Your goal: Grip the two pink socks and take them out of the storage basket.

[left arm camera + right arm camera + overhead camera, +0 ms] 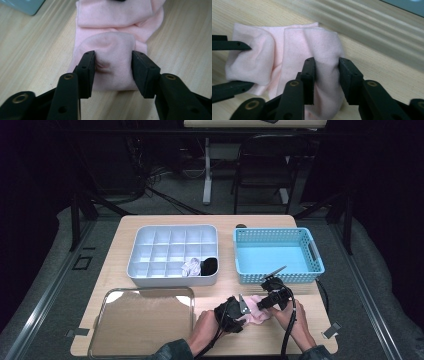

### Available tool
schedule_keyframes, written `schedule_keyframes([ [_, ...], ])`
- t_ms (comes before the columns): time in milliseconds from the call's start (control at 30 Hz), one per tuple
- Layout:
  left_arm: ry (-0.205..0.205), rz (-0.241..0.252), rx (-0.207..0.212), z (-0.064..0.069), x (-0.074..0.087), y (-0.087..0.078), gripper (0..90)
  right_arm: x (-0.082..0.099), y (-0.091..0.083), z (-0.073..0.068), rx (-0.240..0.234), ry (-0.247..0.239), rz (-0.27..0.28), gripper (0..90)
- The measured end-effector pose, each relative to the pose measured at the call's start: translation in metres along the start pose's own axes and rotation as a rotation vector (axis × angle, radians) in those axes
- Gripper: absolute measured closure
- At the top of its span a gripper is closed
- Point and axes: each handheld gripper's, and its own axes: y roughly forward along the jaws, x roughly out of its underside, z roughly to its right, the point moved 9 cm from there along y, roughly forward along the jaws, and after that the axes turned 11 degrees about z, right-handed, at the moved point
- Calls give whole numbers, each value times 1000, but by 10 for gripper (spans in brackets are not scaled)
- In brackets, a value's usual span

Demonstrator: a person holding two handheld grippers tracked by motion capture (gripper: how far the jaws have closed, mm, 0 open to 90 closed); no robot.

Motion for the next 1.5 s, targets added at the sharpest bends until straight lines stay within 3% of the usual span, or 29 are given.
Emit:
schedule_keyframes([
  [100,-1,-1,3,-5,4,-6,685,0,-1,2,2,-1,-2,711],
  [300,-67,17,-2,-20,8,-22,709,-1,-4,3,-7,5,8,727],
  [533,-173,5,18,-38,19,-38,607,-1,-10,9,7,9,22,719],
  [767,-224,35,15,-44,18,-58,465,-3,-13,12,-9,30,41,660],
  [933,-259,43,11,-52,21,-63,434,-6,-19,15,-13,45,66,643],
  [1133,-269,54,-7,-59,20,-69,431,-2,-13,17,-3,40,39,670],
  [1233,-280,80,-9,-61,18,-78,433,-2,-14,16,2,29,35,746],
  [1400,-274,61,3,-59,23,-68,487,-5,-17,14,8,34,71,815],
  [1500,-271,40,20,-56,26,-61,536,-5,-20,15,5,11,59,833],
])
